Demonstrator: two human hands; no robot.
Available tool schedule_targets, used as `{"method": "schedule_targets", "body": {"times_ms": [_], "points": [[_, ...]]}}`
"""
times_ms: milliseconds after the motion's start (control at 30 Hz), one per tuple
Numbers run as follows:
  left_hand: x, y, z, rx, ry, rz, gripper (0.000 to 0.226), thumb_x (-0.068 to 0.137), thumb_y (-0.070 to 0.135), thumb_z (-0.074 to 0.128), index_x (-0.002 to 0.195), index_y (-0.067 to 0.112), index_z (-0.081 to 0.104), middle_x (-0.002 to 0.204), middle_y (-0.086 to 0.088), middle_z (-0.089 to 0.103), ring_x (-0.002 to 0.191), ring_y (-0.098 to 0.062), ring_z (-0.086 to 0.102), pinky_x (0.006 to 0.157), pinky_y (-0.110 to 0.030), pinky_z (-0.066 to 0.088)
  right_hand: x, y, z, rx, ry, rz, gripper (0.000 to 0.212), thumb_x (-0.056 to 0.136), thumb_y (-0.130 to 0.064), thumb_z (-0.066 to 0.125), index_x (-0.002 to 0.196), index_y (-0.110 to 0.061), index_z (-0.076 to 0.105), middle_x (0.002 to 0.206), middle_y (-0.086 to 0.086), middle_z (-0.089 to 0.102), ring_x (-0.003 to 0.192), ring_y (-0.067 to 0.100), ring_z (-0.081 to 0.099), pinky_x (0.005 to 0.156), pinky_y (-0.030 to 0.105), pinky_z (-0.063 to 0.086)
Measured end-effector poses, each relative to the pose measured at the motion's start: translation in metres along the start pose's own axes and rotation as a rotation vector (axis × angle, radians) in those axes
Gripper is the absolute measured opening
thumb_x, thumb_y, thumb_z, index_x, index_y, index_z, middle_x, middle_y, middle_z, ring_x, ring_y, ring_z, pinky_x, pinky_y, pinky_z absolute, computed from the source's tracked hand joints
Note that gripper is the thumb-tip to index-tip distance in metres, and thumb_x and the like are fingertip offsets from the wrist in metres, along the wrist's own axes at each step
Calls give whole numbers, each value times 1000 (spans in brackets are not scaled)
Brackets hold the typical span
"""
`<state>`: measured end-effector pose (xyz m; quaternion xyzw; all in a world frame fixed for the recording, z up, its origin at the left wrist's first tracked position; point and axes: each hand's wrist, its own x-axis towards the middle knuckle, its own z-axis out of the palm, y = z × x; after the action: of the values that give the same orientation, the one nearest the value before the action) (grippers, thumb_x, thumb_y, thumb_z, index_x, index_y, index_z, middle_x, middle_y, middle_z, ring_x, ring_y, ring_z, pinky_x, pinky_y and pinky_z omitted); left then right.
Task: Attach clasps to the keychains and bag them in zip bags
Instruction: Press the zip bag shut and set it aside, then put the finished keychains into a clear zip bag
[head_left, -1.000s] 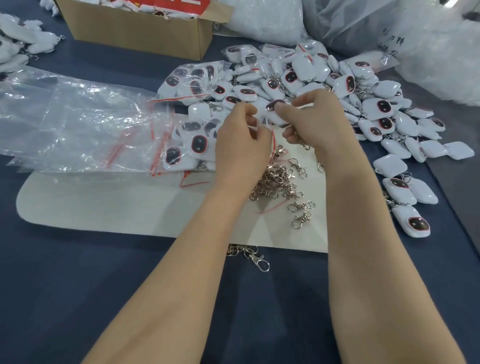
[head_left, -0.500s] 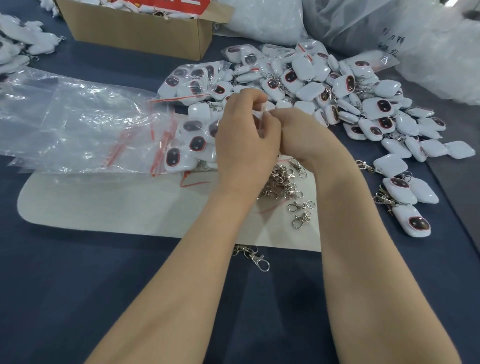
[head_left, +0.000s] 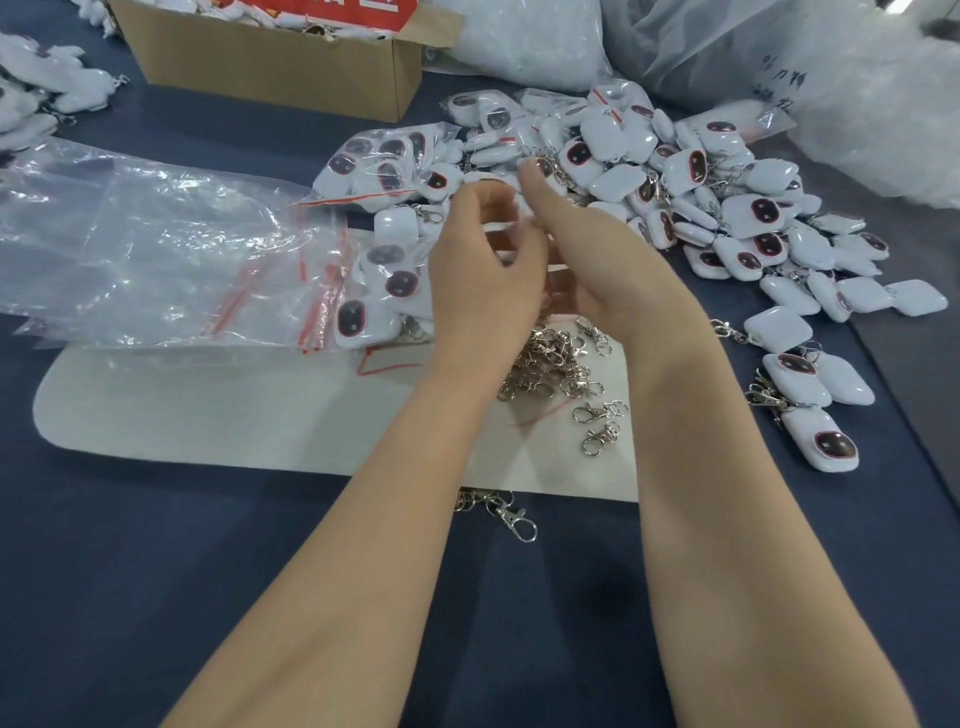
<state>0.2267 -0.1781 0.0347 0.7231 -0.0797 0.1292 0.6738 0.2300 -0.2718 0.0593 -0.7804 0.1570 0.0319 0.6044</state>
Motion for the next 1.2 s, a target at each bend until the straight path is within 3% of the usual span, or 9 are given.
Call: {"method": "schedule_targets", "body": {"times_ms": [200, 333, 400, 500, 633, 767, 900, 1100, 1200], "points": [[1, -1, -7, 127, 39, 163, 20, 90, 5, 45, 103, 6, 60, 96, 3, 62, 82, -5, 57, 79, -22, 49, 3, 4, 6, -5, 210, -208, 28, 100, -15, 49, 84, -2, 68, 59, -3, 67, 52, 3, 62, 60, 23, 56], [11, -8, -16, 259, 197, 306, 33, 89, 14, 49, 117, 0, 56, 121, -12, 55, 113, -22, 50, 99, -24, 38, -6, -17, 11, -97, 271, -505, 26, 99, -11, 48, 80, -7, 66, 89, 19, 70, 87, 32, 67, 87, 47, 53], [13, -6, -19, 187, 151, 207, 53, 93, 30, 43, 137, 1, 41, 134, -2, 48, 125, -8, 42, 108, -30, 33, -14, -28, 10, -81, 224, -653, 22, 100, -12, 48, 85, -12, 65, 92, 19, 70, 94, 37, 64, 87, 48, 51], [10, -1, -20, 114, 86, 170, 65, 93, 48, 32, 142, 6, 37, 107, 26, 46, 103, 19, 42, 99, -17, 33, -25, -36, 6, 124, 104, -757, 21, 100, -9, 45, 88, -9, 62, 88, 15, 64, 82, 31, 61, 84, 45, 52], [10, 8, -26, 86, -57, 91, 65, 75, 70, 46, 100, 12, 62, 80, -9, 62, 67, -34, 61, 68, -55, 50, -30, -36, -8, 485, 27, -632, 25, 101, -4, 41, 86, -2, 61, 80, 9, 62, 71, 15, 61, 77, 31, 52], [12, 9, -34, 190, -366, 7, 67, 74, 69, 53, 95, 8, 66, 73, 9, 58, 64, -5, 52, 69, -26, 41, -23, -25, -23, 432, 3, -478, 30, 100, -9, 45, 78, -7, 66, 71, 1, 69, 66, 13, 65, 66, 24, 53], [5, 3, -37, 162, -775, -254, 48, 80, 65, 56, 92, 21, 70, 87, 5, 74, 78, -11, 71, 78, -31, 55, -14, -9, -27, 264, 58, -252, 27, 98, -13, 52, 77, -8, 68, 69, 3, 71, 64, 12, 69, 59, 21, 53], [13, -6, -26, 45, -474, -371, 49, 86, 53, 58, 99, 7, 68, 99, -10, 72, 96, -26, 67, 96, -46, 48, -5, 2, -22, 203, -46, -172, 17, 95, -12, 57, 84, -7, 69, 83, 11, 71, 83, 24, 70, 79, 34, 57], [12, -8, -23, 26, -365, -295, 28, 93, 36, 57, 88, 9, 64, 82, -4, 73, 76, -15, 68, 81, -32, 55, -3, 2, -21, -8, 32, -229, 8, 91, -15, 64, 89, -10, 69, 81, 6, 71, 74, 14, 66, 75, 29, 57]]}}
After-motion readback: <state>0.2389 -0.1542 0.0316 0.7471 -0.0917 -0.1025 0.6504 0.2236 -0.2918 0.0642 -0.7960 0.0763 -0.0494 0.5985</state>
